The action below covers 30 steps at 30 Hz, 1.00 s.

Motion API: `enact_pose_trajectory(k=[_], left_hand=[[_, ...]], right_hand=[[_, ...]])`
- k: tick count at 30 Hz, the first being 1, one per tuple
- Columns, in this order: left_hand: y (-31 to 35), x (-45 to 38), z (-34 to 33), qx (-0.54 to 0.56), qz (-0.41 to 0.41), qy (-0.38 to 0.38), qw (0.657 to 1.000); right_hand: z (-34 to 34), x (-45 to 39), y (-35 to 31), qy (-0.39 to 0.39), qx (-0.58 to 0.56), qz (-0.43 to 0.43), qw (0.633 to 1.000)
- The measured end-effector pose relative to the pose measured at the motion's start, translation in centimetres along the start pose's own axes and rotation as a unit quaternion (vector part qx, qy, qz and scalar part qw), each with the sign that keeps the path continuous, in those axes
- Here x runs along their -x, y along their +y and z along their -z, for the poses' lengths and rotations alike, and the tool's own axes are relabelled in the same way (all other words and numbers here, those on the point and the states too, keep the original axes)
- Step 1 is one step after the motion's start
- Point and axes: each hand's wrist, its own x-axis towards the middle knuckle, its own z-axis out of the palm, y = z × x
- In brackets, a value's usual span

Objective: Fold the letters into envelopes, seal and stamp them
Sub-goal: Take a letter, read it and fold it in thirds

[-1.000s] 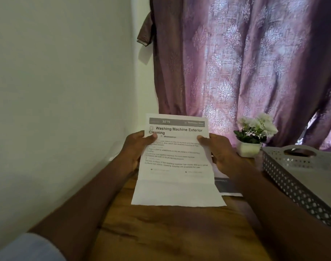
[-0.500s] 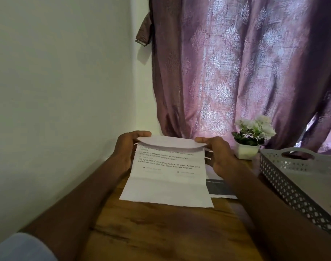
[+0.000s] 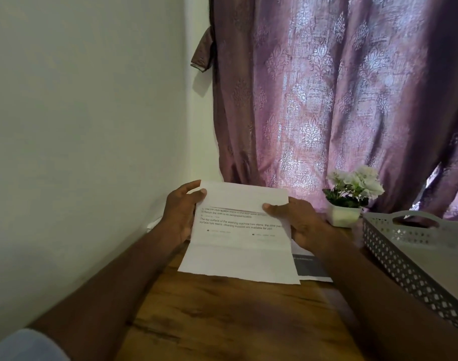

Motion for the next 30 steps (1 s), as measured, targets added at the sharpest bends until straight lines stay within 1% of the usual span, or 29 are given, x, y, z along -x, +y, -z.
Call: enact_pose_trajectory(k=[1, 4, 6, 7, 8, 11, 12, 13, 14, 17, 19, 22, 25, 30], left_hand=[[0.1, 0.1, 0.1, -0.008, 0.001, -0.011, 1.000], [0.3, 0.6, 0.4, -0.070, 0.027, -0.082, 0.994], [0.3, 0.8, 0.5, -0.095, 0.035, -0.094, 0.990], [0.3, 0.9, 0.5, -0.092, 0.035, -0.089, 0.991], [0.4, 0.9, 0.5, -0.088, 0.032, -0.080, 0.992], [0.7, 1.1, 0.8, -0.091, 0.017, -0.046, 0.995], [0.7, 1.1, 0.9, -0.090, 0.015, -0.039, 0.995], [0.6, 1.2, 0.8, -0.088, 0.015, -0.033, 0.995], [0.5, 1.2, 0.8, -0.086, 0.014, -0.031, 0.996], [0.3, 1.2, 0.5, -0.087, 0.005, -0.038, 0.995], [0.3, 1.1, 0.5, -0.092, 0.001, -0.045, 0.995], [0.4, 0.9, 0.6, -0.102, -0.003, -0.061, 0.993], [0.5, 0.6, 0.8, -0.082, 0.001, -0.057, 0.995], [0.5, 0.3, 1.0, -0.082, 0.006, -0.046, 0.996]], right_hand=[[0.0, 0.0, 0.0, 0.007, -0.012, 0.010, 1.000], [0.1, 0.1, 0.0, 0.005, -0.045, 0.027, 0.999], [0.1, 0.2, 0.1, 0.002, -0.024, 0.031, 0.999], [0.1, 0.1, 0.2, 0.015, -0.004, 0.041, 0.999], [0.1, 0.1, 0.3, 0.044, 0.014, 0.056, 0.997], [0.8, -0.7, 0.1, 0.183, 0.039, 0.093, 0.978], [1.0, -0.9, 0.0, 0.206, 0.041, 0.094, 0.973], [1.1, -0.9, -0.1, 0.202, 0.038, 0.088, 0.975], [1.0, -0.7, -0.3, 0.176, 0.035, 0.079, 0.981], [0.2, 0.1, -0.2, 0.056, 0.054, 0.081, 0.994], [-0.2, 0.4, 0.0, 0.014, 0.044, 0.095, 0.994], [-0.2, 0.5, 0.1, 0.022, 0.010, 0.095, 0.995], [0.0, 0.3, -0.1, 0.034, -0.004, 0.094, 0.995], [0.1, 0.1, -0.1, 0.052, 0.015, 0.098, 0.994]])
